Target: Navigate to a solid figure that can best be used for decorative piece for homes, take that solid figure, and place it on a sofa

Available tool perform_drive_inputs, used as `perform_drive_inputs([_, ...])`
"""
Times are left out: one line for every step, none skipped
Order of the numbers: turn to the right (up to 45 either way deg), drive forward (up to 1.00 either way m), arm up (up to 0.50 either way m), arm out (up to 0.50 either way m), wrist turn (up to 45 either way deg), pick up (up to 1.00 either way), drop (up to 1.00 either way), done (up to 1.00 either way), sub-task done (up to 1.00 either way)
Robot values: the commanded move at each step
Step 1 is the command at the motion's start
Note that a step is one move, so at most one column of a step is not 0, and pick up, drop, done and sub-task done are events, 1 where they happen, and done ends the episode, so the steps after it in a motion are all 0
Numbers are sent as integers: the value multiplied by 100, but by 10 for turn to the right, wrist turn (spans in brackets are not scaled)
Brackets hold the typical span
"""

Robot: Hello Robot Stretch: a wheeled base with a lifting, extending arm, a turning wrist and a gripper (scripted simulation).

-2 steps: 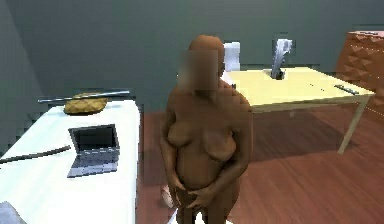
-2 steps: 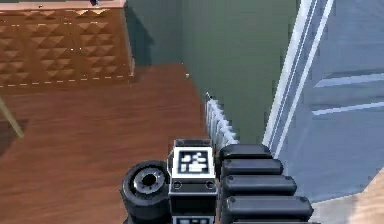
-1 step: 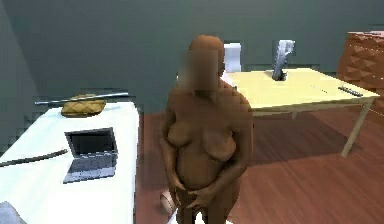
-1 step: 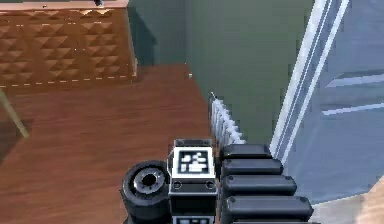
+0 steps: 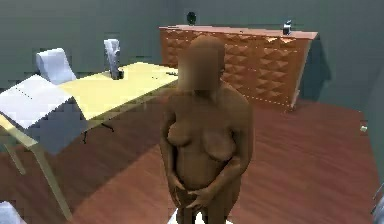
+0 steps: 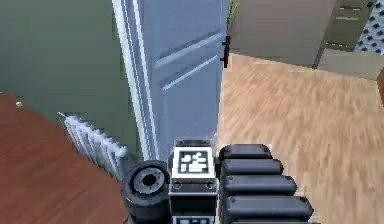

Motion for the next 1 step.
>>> perform_drive_inputs([450, 0, 0, 0, 0, 0, 0, 0, 0])
